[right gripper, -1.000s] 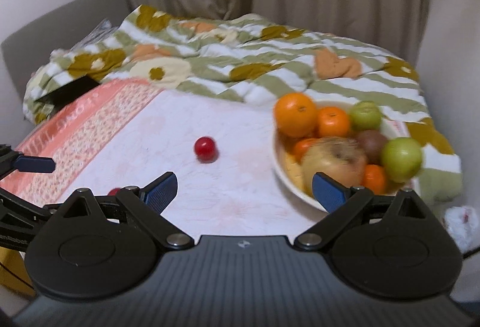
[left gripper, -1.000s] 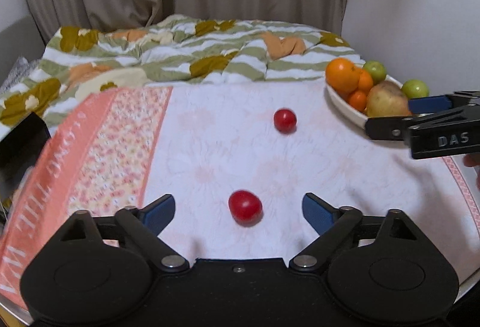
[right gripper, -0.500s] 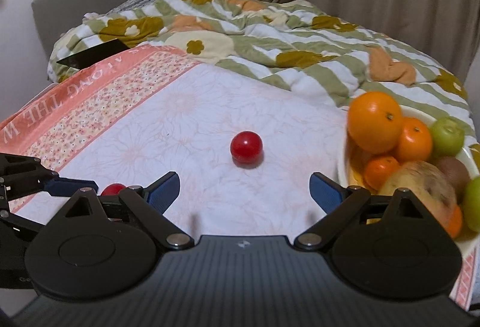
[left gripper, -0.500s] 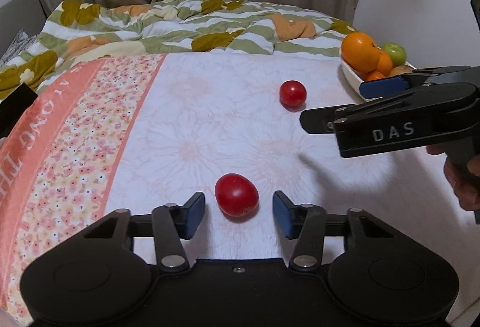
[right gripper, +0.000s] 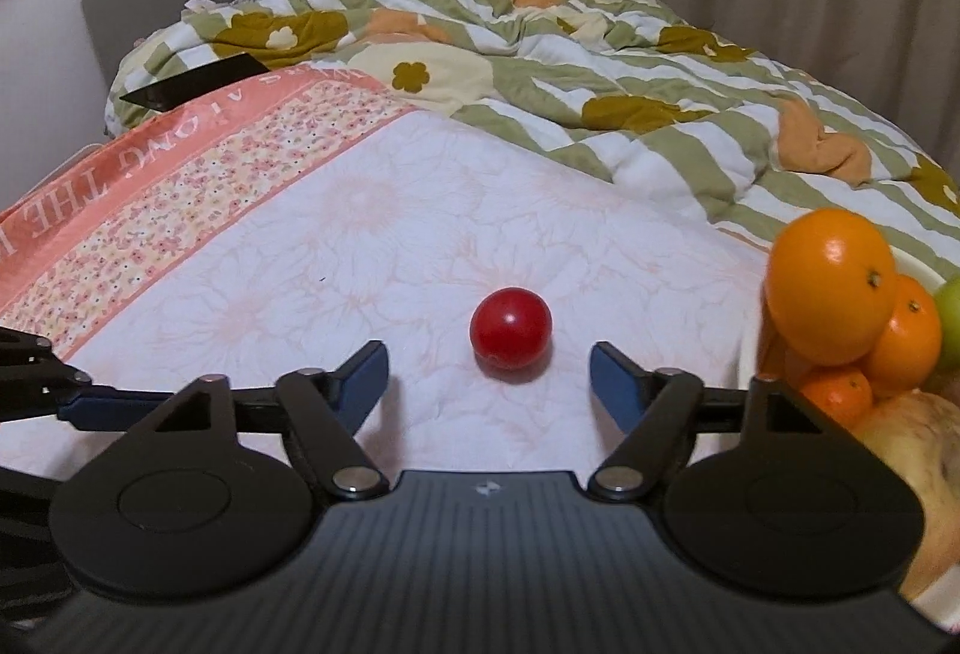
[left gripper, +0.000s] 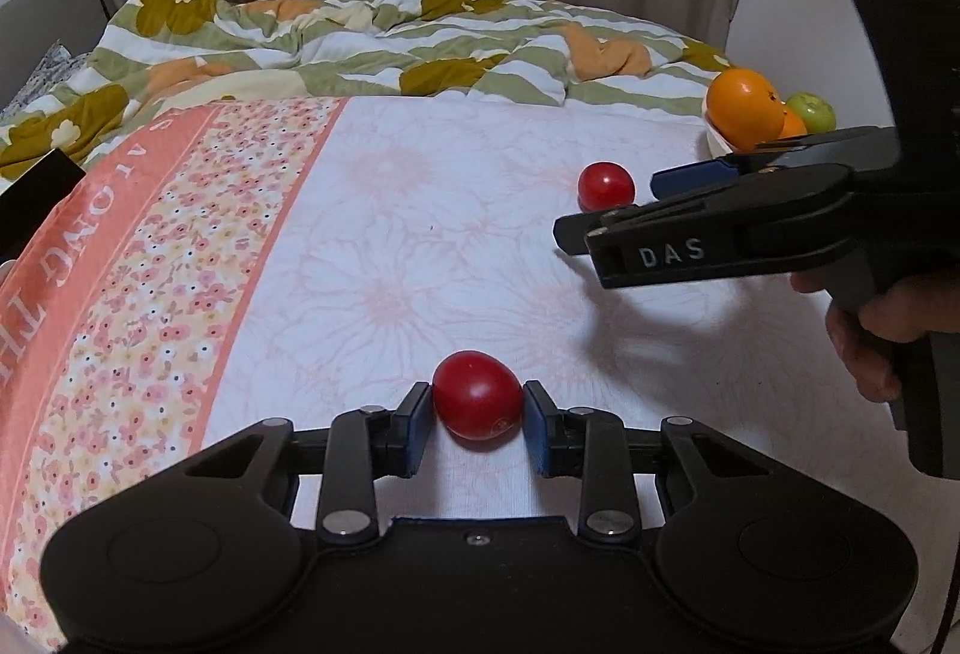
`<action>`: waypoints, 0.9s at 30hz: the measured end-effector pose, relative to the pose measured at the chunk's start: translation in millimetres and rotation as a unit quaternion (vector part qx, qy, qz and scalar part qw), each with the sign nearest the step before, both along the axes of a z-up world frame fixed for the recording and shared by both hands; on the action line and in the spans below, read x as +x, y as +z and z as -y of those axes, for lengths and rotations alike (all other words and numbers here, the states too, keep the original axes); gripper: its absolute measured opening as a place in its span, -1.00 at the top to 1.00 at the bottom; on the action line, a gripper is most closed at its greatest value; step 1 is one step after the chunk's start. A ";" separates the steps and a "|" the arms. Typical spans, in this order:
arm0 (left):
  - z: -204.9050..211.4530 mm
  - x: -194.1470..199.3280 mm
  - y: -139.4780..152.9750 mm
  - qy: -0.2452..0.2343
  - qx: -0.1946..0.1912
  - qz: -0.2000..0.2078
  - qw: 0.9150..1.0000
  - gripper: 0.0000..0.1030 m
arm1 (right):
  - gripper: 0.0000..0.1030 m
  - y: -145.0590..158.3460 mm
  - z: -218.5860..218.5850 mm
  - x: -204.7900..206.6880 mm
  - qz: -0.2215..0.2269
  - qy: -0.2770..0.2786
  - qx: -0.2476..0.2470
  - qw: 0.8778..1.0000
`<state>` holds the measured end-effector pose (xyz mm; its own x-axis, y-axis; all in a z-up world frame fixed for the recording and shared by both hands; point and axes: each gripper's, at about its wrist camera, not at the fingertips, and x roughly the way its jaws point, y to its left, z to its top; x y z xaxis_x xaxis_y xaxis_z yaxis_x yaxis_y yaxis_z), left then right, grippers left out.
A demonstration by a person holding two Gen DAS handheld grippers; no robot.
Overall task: Organize fruits
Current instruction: 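Grasp a red cherry tomato with the left tool while the right tool grasps the other, then carry both cherry tomatoes with the two tools over the white bowl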
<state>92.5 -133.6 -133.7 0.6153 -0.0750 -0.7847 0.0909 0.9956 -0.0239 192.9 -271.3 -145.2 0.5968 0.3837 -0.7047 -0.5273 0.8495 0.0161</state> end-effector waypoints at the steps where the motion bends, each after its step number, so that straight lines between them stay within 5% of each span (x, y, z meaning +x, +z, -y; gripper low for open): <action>1: -0.4 -0.1 0.1 0.001 0.000 0.000 1.000 0.31 | -0.62 -0.6 -0.7 1.4 0.001 0.000 0.000 1.000; 7: -2.1 -2.9 0.2 0.003 0.003 -0.002 1.000 0.31 | -0.40 -2.4 -3.5 7.7 0.003 0.002 0.001 1.000; 12: -4.2 -5.3 2.0 0.007 0.003 -0.005 1.000 0.31 | 0.09 -2.4 -4.8 10.4 0.008 0.001 -0.005 1.000; 27: -9.9 -26.0 40.8 -0.013 -0.012 0.015 1.000 0.31 | 0.10 47.7 6.1 -26.2 0.017 -0.031 0.023 0.999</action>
<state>66.5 -123.7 -92.9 0.6358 -0.1091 -0.7641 0.1174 0.9921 -0.0440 166.7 -277.4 -97.5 0.6435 0.3765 -0.6664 -0.4747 0.8793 0.0384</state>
